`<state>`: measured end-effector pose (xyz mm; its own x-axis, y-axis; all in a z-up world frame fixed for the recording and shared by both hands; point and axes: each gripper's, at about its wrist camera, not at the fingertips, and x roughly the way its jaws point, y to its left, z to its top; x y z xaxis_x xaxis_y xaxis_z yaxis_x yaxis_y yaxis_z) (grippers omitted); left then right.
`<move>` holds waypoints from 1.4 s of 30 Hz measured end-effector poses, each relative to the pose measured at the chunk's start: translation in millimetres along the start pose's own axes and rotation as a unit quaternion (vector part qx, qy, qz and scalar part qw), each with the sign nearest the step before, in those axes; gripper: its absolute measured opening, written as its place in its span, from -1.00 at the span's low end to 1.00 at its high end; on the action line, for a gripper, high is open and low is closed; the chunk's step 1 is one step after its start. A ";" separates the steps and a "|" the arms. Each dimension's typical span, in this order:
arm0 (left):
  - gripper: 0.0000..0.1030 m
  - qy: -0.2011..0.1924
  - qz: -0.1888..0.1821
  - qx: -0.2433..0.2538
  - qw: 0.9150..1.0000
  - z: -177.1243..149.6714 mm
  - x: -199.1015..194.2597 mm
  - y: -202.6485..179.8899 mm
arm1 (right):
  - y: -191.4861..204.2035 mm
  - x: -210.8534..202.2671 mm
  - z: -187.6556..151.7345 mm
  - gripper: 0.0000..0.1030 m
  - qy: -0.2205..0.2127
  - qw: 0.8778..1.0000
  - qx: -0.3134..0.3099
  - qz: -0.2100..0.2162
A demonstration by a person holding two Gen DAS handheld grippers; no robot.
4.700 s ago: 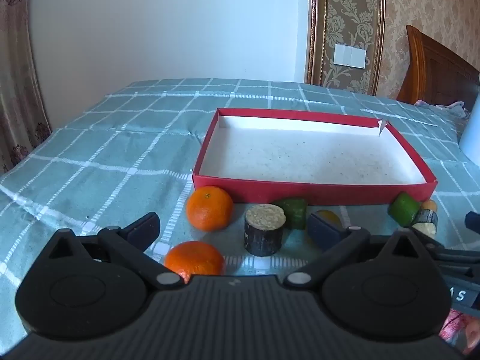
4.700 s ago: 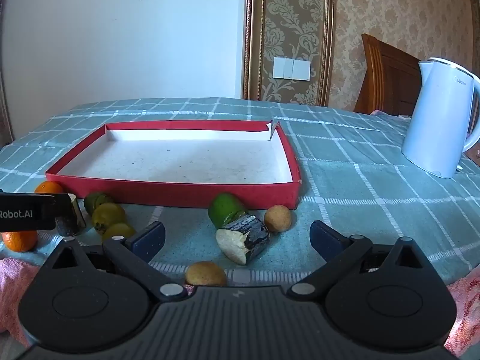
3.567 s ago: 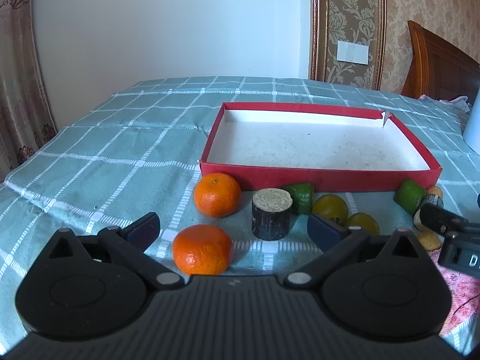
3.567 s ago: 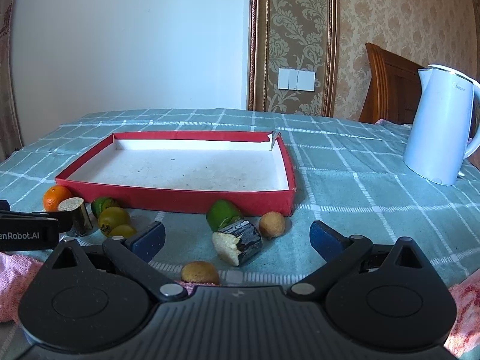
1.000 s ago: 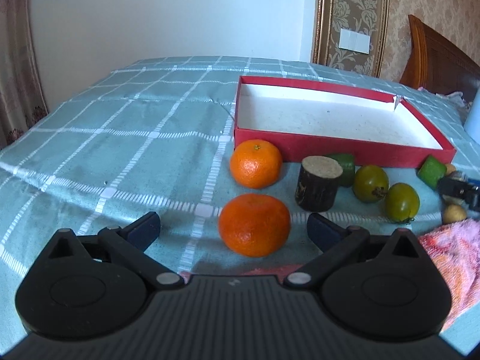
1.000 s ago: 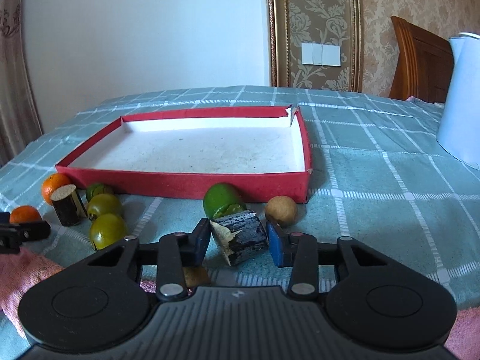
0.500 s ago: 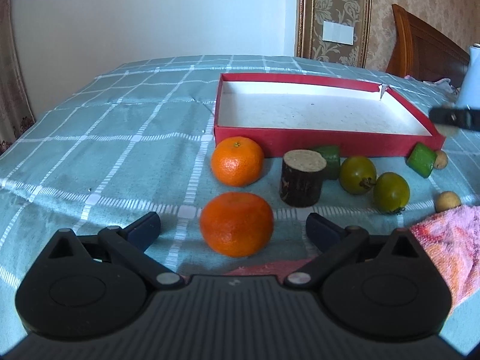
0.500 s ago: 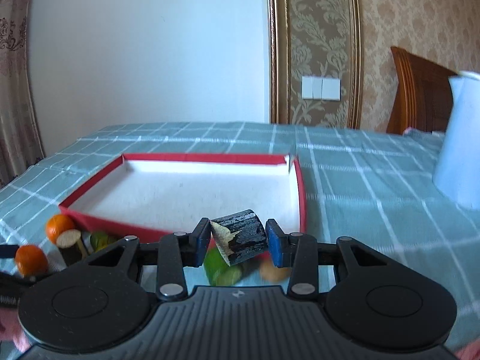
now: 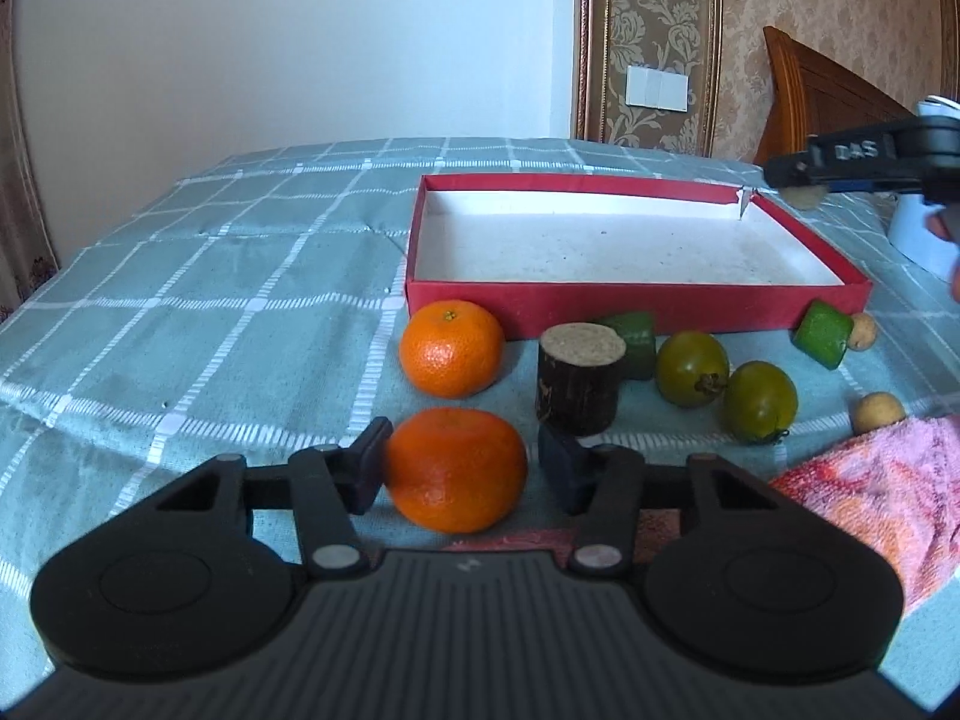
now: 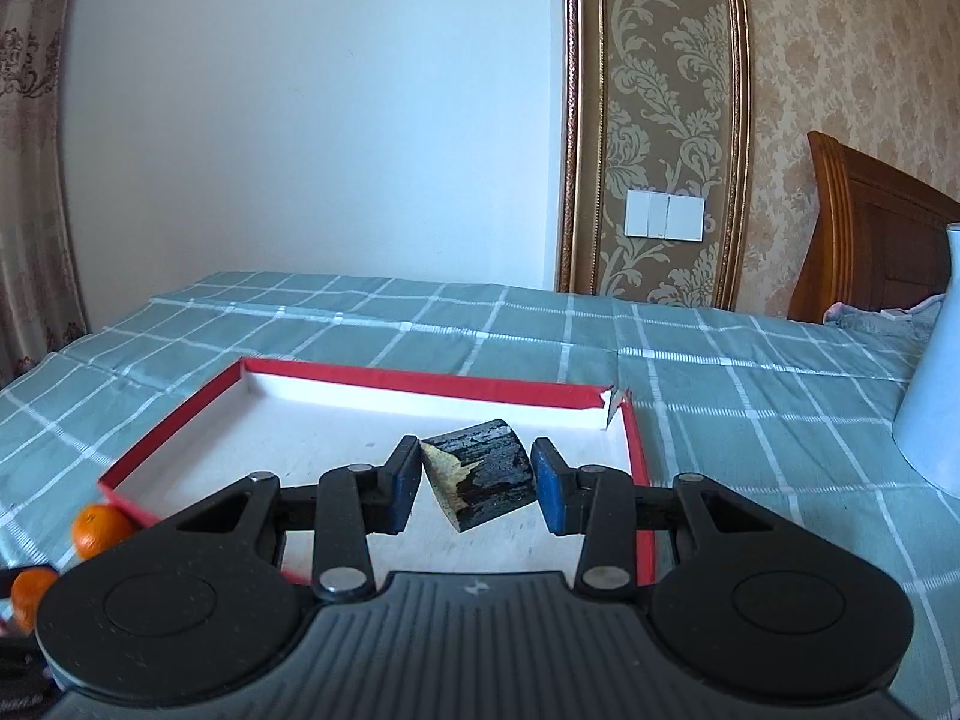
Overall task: Organize fruits
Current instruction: 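Carry the log piece into the red tray and open the right gripper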
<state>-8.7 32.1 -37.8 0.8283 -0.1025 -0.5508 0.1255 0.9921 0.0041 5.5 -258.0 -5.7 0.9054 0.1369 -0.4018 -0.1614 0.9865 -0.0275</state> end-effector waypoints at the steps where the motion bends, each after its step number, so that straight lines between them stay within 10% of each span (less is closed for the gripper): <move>1: -0.03 0.000 -0.002 -0.003 1.000 0.1 0.1 1.3 | -1.0 7.0 2.8 -0.23 0.003 1.000 0.001 -0.003; 21: -0.03 -0.006 0.001 0.001 1.000 -1.2 0.9 0.2 | -19.5 102.7 -5.5 -0.23 0.111 0.993 0.016 -0.032; 42: -0.03 -0.007 0.001 0.002 1.000 -1.7 0.6 0.7 | -29.9 109.7 -4.6 -0.22 0.119 0.992 0.017 -0.039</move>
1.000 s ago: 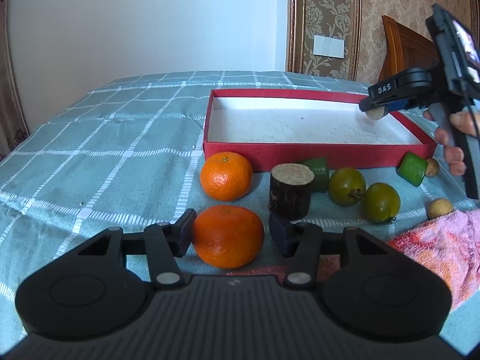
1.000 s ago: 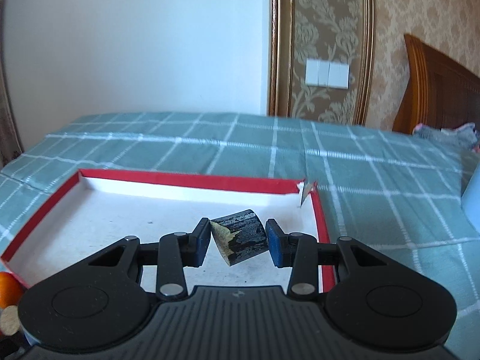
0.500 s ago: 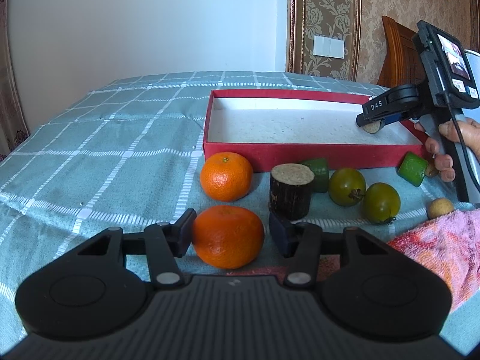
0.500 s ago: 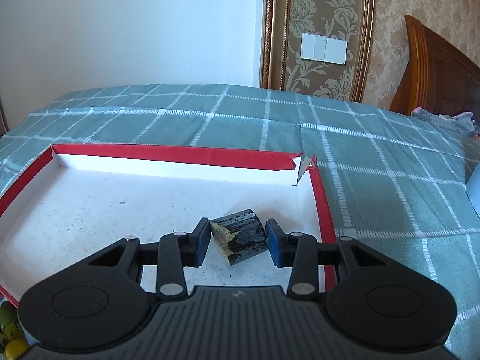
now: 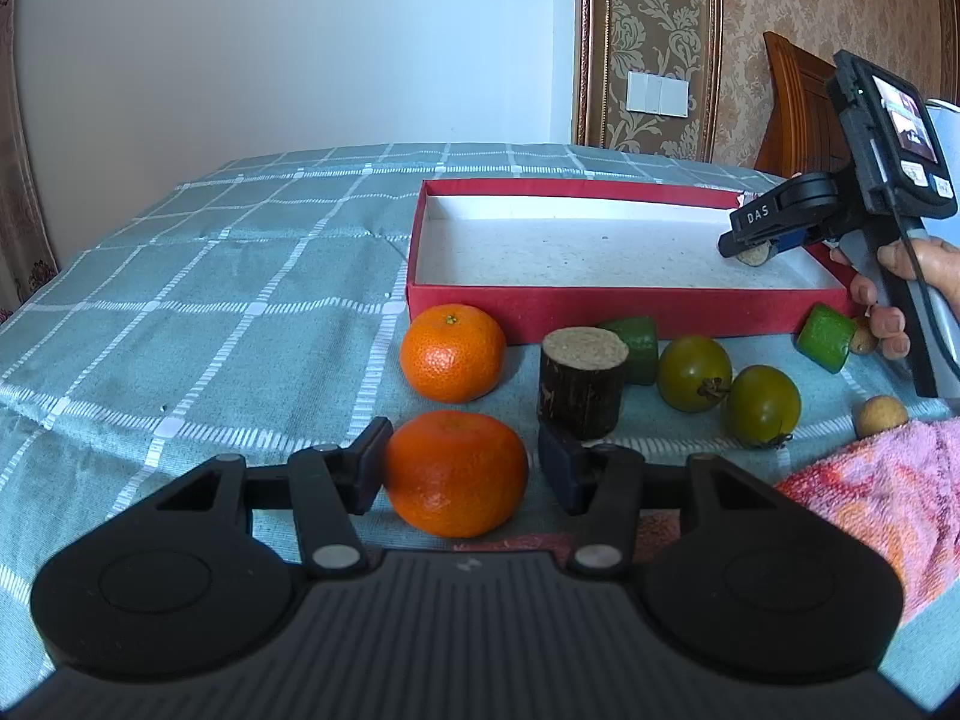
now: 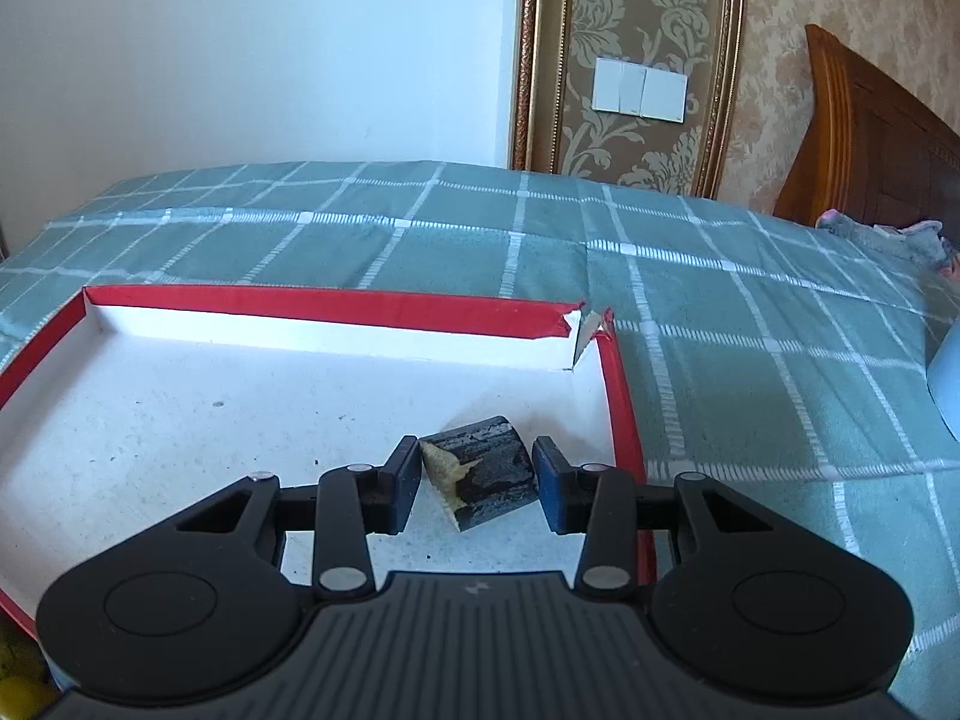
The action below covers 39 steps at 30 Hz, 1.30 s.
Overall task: Organize fruits
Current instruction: 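Carry the log piece into the red tray and open the right gripper, then grasp the mandarin orange with the left gripper and carry it over the tray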
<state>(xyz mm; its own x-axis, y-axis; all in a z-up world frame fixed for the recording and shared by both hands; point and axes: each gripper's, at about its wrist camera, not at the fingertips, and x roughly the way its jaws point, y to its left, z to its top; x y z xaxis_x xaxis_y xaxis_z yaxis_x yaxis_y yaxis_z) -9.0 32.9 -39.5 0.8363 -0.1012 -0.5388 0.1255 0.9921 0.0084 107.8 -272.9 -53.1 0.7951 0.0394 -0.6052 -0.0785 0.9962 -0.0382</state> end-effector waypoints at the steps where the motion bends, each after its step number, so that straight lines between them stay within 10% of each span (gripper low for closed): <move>1: -0.03 0.000 0.000 0.000 1.000 0.1 0.0 0.0 | -2.8 -1.4 0.4 -0.18 0.002 1.000 0.004 0.009; 5: -0.03 0.000 0.000 0.000 1.000 -0.2 0.0 0.1 | -24.7 -24.8 3.8 0.38 -0.020 0.999 0.038 0.031; 17: -0.04 -0.004 0.003 0.009 1.000 -0.8 -0.2 -1.8 | -72.4 -91.8 -30.9 0.47 -0.089 0.989 0.107 0.052; 39: -0.19 -0.019 0.009 0.008 1.000 4.5 -13.4 -3.8 | -79.5 -84.1 -63.6 0.57 -0.049 0.979 0.186 0.069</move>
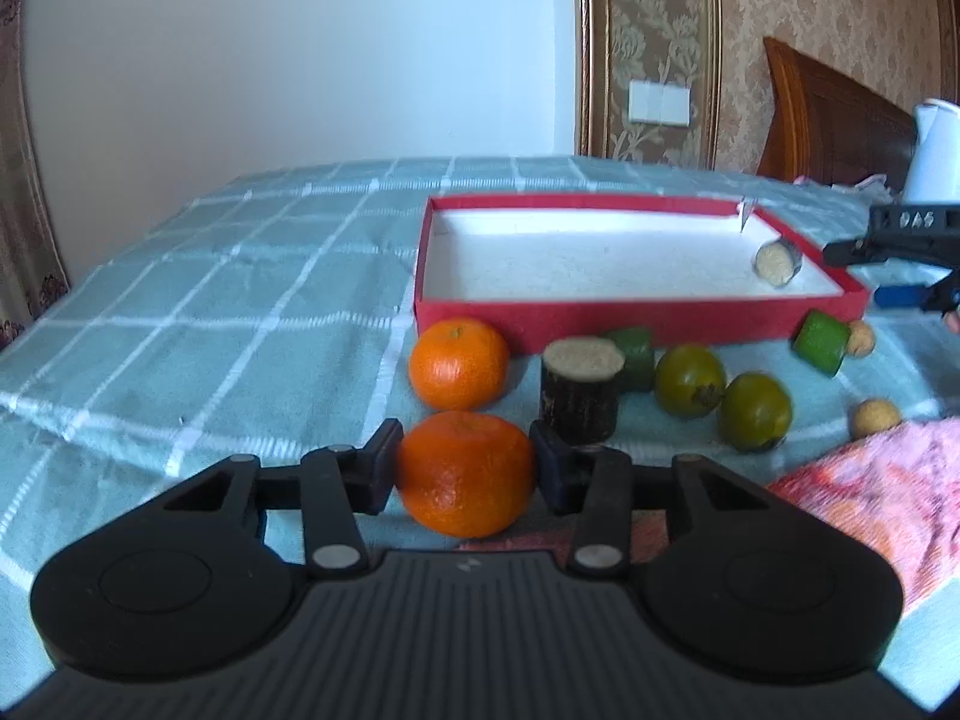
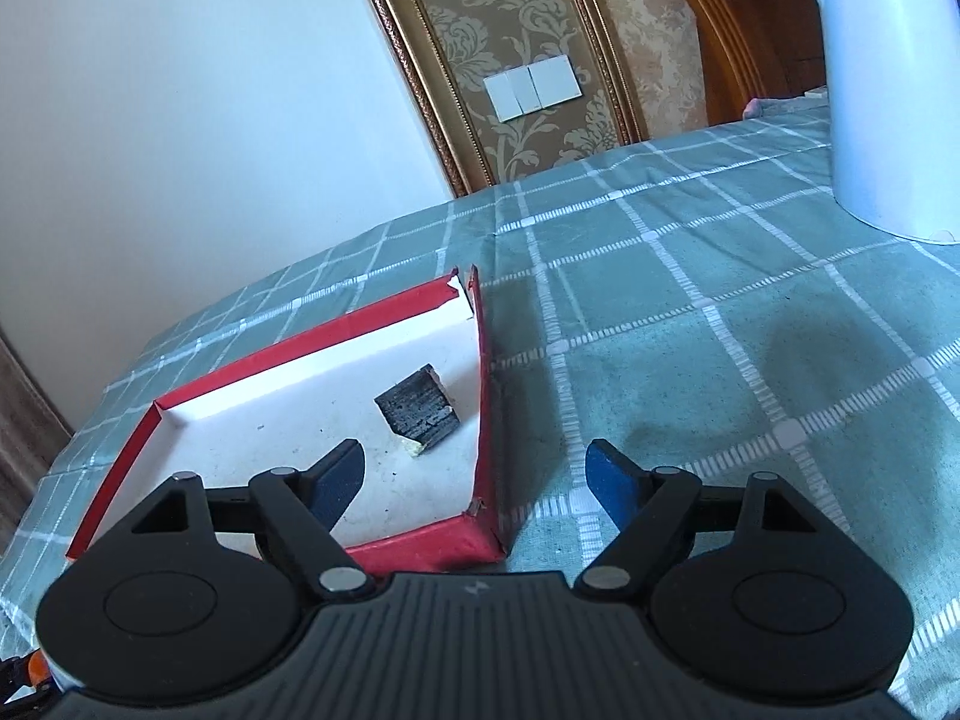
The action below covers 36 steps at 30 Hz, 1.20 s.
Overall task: Organize fruits
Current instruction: 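Grasp the mandarin orange with the left gripper and carry it over the tray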
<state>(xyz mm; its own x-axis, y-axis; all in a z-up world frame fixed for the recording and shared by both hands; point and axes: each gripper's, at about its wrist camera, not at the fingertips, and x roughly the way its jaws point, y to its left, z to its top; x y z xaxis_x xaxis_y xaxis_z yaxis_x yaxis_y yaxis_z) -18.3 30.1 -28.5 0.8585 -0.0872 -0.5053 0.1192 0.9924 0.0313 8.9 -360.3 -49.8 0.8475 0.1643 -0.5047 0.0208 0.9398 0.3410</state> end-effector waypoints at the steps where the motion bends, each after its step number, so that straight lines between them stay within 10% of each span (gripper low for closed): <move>1: -0.19 -0.006 -0.001 0.001 1.000 3.1 -3.7 -0.1 | 0.2 0.5 0.2 0.57 0.002 1.000 0.001 0.002; 20: -0.19 -0.022 -0.011 0.030 0.999 85.8 68.4 -30.6 | 25.8 8.6 -10.1 0.57 0.009 0.995 -0.087 -0.049; 36: -0.19 0.049 0.021 0.018 0.998 111.0 151.3 -33.4 | 32.1 9.3 -12.4 0.58 0.004 0.992 -0.107 -0.065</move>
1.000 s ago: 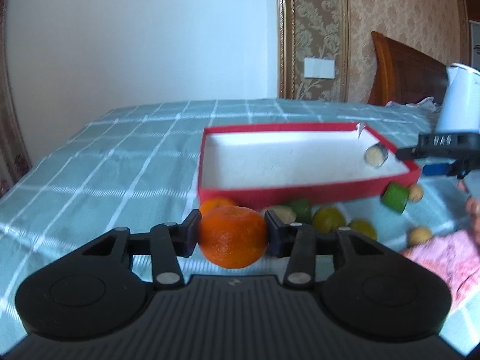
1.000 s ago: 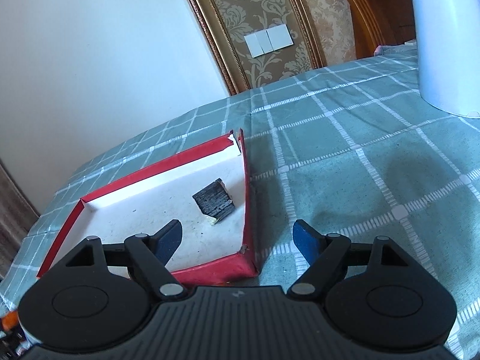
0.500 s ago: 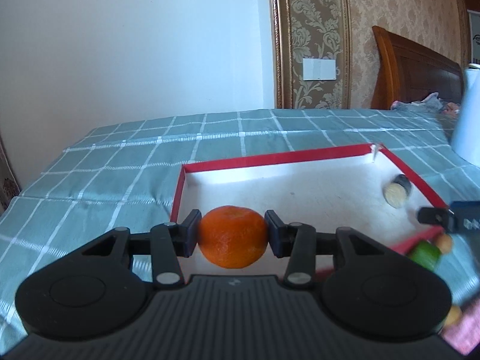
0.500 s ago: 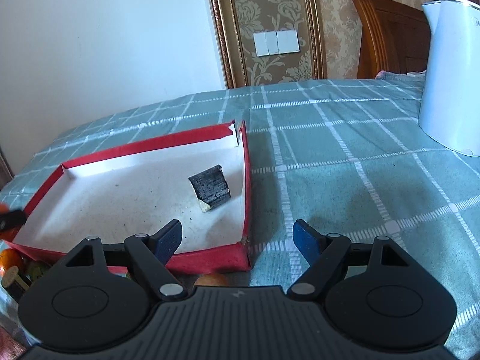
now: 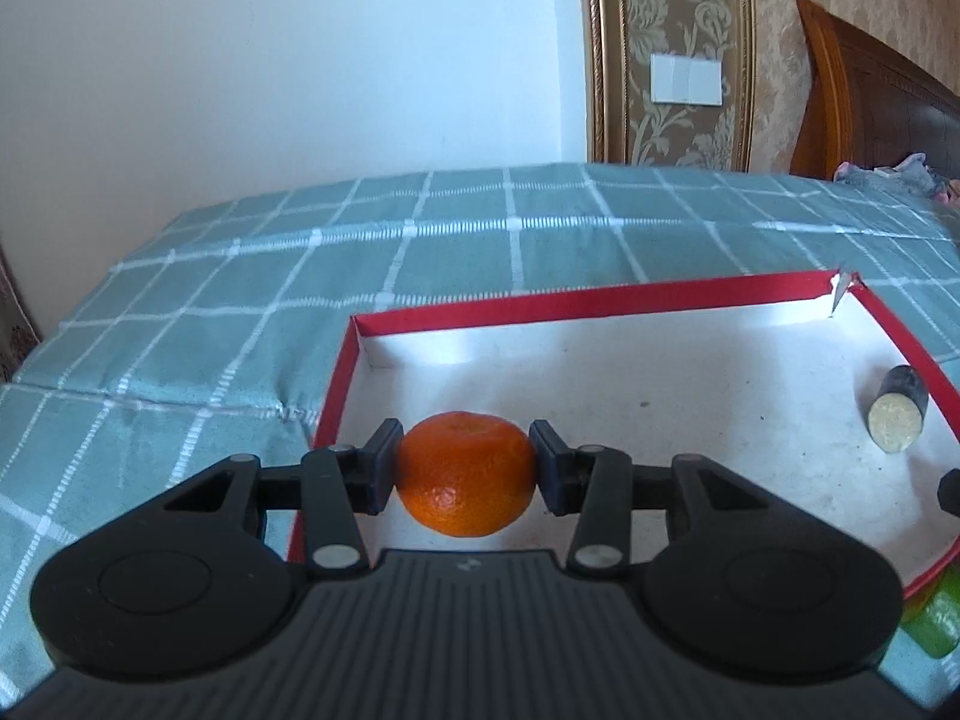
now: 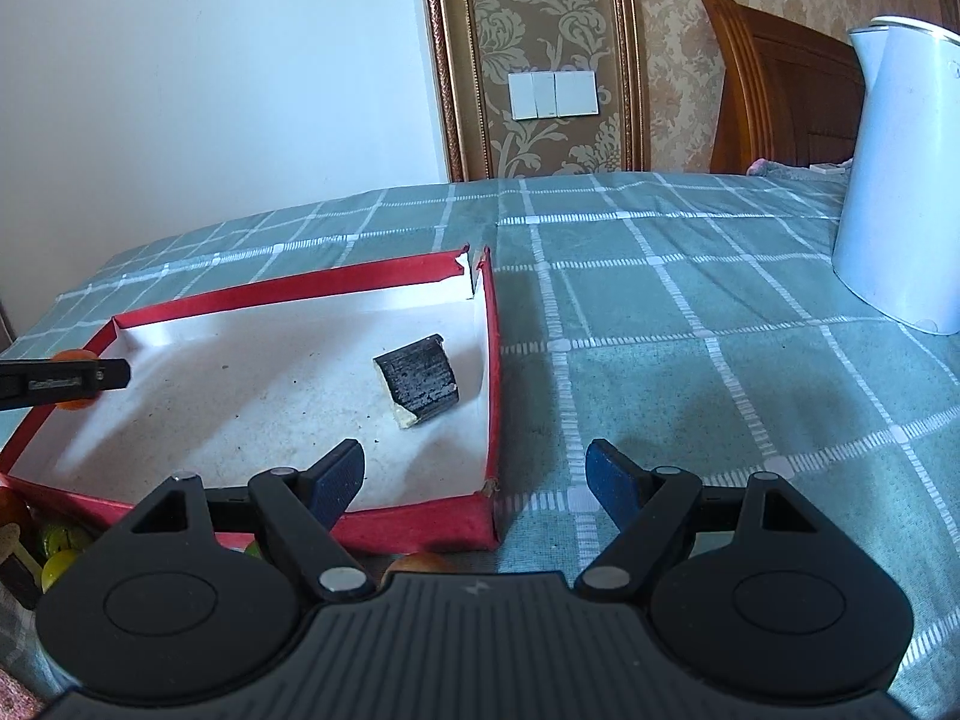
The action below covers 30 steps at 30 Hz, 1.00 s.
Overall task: Organize fruits
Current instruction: 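Grasp the mandarin orange with the left gripper and carry it over the tray, then lower the mandarin into the tray and open the left gripper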
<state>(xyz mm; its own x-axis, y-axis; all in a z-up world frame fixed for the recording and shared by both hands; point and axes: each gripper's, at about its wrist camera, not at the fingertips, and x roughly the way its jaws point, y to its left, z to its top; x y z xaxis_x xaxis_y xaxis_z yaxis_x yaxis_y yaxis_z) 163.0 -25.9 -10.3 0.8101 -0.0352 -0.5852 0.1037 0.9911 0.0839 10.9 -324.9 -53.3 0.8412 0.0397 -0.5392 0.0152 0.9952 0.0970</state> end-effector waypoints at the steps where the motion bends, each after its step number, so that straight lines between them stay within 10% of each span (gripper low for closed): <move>1: -0.19 0.006 0.001 0.001 1.000 0.9 1.9 -0.1 | 0.1 0.1 -0.1 0.58 0.000 1.000 0.000 0.000; 19: -0.13 0.052 -0.003 -0.003 0.999 6.1 16.5 1.8 | 1.3 0.7 0.5 0.60 -0.001 1.000 -0.004 -0.004; 30: 0.42 0.054 -0.001 0.010 0.998 4.1 16.5 3.3 | 1.3 1.1 0.2 0.61 -0.001 1.000 -0.004 -0.005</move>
<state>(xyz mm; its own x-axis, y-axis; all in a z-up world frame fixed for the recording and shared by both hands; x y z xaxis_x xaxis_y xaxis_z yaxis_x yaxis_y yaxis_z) 179.1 -23.7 -16.4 0.7431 -0.0213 -0.6689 0.1173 0.9882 0.0988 12.0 -323.6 -53.6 0.8419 0.0300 -0.5389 0.0189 0.9962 0.0850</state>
